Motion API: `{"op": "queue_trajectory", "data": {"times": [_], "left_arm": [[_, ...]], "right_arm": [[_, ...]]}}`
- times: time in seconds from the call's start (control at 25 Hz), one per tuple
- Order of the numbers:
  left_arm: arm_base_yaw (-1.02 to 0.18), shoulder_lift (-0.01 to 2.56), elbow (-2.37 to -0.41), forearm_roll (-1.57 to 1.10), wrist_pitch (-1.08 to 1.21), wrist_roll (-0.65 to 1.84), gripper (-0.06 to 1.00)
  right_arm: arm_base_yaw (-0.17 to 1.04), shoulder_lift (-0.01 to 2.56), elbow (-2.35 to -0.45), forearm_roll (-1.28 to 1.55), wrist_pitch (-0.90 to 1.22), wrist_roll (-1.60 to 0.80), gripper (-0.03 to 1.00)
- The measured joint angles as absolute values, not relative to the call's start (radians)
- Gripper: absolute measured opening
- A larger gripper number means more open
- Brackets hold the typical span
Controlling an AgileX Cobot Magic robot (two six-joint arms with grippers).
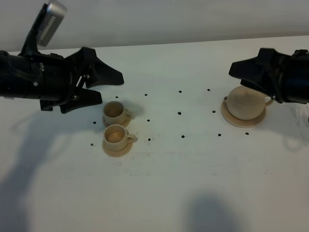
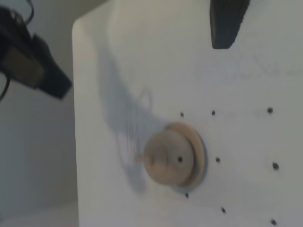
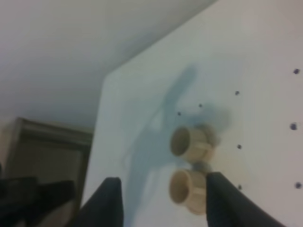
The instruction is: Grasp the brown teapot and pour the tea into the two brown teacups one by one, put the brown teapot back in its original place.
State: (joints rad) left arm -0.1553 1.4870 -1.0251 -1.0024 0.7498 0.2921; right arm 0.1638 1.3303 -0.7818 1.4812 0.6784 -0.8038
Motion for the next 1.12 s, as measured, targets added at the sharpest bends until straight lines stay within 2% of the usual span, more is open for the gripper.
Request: {"op": "queue_trajectory", "data": {"times": [0.44, 0.84, 1.12], "left_arm": [[-0.155, 1.487, -1.025, -0.929, 0.953, 0.452, 0.64], [-0.155, 1.364, -1.025, -0.701, 0.998, 0.45, 0.64], [-0.155, 1.209, -1.024, -0.453, 1.043, 0.324, 0.64]], "right_arm": [[0.164, 1.33, -0.856, 1.234, 0.783, -0.813, 0.43], [0.164, 1.33, -0.861, 1.065, 0.813, -0.813, 0.43], [0.164, 1.33, -0.875, 0.981, 0.818, -0.813, 0.43]]}}
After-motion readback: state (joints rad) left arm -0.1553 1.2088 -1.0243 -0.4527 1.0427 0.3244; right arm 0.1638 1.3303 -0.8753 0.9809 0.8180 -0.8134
